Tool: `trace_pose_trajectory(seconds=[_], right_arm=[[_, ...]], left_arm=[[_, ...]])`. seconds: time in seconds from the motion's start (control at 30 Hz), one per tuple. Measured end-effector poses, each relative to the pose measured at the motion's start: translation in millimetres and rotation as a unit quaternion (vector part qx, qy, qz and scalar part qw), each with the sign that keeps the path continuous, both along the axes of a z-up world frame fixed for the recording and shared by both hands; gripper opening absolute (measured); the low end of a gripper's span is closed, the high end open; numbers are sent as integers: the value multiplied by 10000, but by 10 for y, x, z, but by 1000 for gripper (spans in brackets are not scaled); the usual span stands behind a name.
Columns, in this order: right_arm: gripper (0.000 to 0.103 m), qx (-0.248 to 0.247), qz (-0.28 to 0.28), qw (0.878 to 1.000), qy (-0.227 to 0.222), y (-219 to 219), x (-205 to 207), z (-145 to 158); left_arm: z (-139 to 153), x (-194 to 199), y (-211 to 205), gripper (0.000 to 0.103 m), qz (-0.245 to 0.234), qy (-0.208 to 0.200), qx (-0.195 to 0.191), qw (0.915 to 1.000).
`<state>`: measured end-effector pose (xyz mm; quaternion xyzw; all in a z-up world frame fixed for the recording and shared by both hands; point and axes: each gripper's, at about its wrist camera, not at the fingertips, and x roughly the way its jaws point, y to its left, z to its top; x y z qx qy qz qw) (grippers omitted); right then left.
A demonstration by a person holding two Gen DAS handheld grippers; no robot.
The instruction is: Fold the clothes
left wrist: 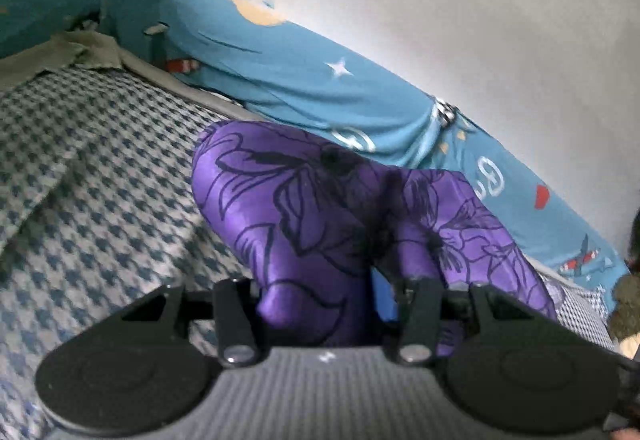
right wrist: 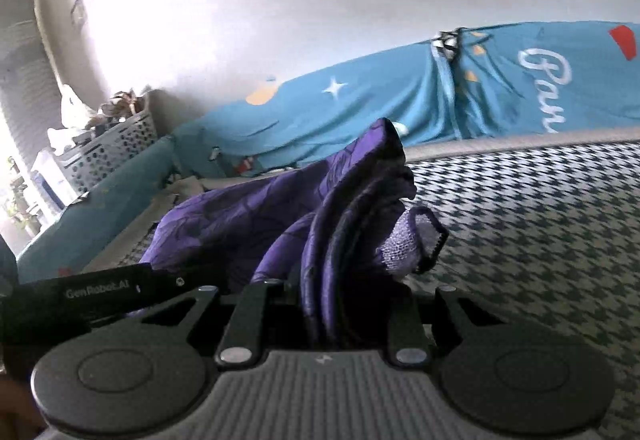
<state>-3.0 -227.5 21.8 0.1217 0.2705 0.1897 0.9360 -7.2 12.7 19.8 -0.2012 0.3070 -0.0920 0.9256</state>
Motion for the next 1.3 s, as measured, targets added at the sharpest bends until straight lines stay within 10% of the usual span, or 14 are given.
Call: trace_pose_trajectory(seconds=[1.3], right_arm=[[22,459,1966,9794,-93,2020,1150,-137]], left_arm=[[217,313,2092,45,2451,59,-50,9695]])
